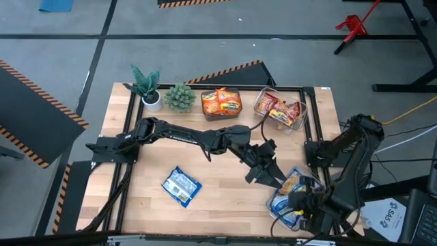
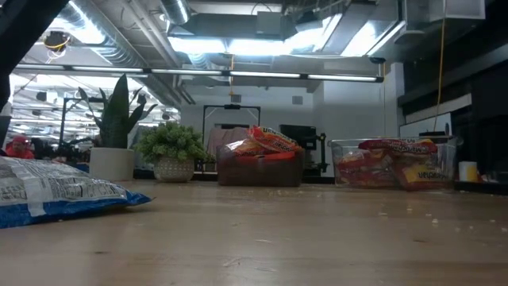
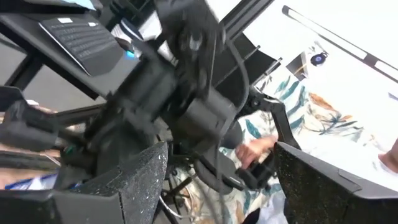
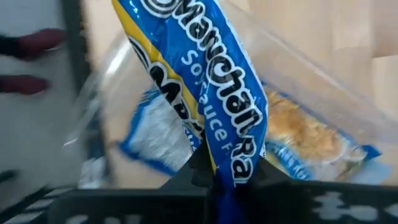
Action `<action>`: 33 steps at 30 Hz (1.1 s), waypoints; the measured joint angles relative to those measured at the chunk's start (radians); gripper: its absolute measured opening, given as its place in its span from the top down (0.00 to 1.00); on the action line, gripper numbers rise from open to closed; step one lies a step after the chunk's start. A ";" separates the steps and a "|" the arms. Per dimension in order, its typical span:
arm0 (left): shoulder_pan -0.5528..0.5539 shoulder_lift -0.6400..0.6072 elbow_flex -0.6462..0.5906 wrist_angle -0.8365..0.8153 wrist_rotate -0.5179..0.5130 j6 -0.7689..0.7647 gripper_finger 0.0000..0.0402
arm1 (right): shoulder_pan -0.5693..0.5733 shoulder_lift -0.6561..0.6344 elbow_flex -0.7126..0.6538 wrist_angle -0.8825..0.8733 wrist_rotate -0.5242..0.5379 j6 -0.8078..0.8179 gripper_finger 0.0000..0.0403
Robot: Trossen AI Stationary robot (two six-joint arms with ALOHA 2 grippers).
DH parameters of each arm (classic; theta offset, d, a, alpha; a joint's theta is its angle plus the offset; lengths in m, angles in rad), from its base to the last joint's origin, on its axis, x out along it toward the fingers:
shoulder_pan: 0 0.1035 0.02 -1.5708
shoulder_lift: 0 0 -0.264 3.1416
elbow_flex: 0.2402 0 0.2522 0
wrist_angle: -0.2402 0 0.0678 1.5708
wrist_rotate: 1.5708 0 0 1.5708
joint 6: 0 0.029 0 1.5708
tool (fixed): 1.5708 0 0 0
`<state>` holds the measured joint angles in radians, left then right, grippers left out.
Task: Sort Maruchan noodles
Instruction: Put the blue noodle pack into the bottom transparent bin
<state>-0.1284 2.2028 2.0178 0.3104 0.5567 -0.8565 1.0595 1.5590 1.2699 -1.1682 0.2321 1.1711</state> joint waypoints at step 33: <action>-0.010 -0.042 0.000 0.011 0.224 -0.081 0.29 | -0.008 -0.084 -0.073 0.269 0.007 0.854 1.00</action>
<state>-0.1383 2.1610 2.0174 0.3216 0.7809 -0.9377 1.0516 1.4746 1.1972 -0.8993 0.2386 2.0255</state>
